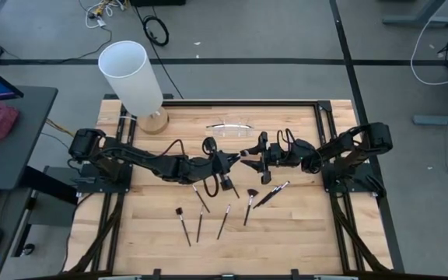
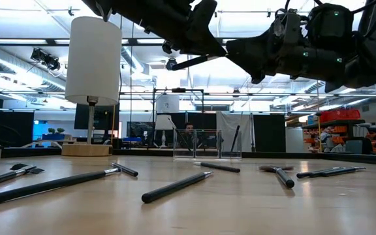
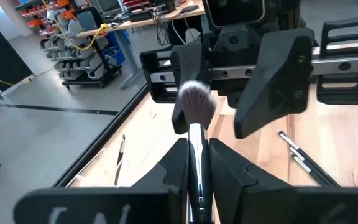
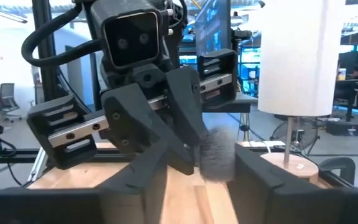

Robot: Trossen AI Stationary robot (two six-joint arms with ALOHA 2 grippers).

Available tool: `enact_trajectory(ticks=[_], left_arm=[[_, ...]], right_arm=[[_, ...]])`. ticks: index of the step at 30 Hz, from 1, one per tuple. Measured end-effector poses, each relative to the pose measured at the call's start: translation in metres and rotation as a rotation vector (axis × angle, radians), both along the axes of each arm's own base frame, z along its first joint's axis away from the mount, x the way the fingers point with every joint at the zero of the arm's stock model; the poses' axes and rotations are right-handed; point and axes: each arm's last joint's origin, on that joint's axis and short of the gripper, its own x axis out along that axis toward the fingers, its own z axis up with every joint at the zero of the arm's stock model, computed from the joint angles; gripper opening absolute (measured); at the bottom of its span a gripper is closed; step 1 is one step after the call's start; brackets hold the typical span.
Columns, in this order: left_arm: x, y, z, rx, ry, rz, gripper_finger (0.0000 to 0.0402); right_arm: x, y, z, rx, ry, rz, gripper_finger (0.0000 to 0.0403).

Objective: Pick & Place Makeup Supplies
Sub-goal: Put the makeup brush into the transparent organizer

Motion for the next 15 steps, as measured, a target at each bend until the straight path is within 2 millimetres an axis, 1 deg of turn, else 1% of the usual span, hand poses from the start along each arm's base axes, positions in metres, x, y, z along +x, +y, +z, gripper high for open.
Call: enact_trajectory(ticks=[5,9,12,15], left_arm=[[0.0008,-0.0015,-0.0003,-0.023,0.001,-0.060,0.0052],[0.0007,-0.0017,-0.0008,-0.024,0.006,-0.065,0.0053],[0.0006,-0.0016,-0.0009,-0.023,0.008,-0.064,0.0054],[0.0006,-0.0009,-0.0009,-0.022,0.008,-0.058,0.0054]], right_arm=[[0.0000,0.0001,0.0000,-0.002,0.000,0.006,0.0089],[0.0000,0.0003,0.0000,-0.003,0.000,0.009,0.0046],[0.0000,0.0003,0.0000,-0.003,0.000,0.009,0.0024],[0.0000,0.0002,0.0000,-0.002,0.000,0.007,0.0015]])
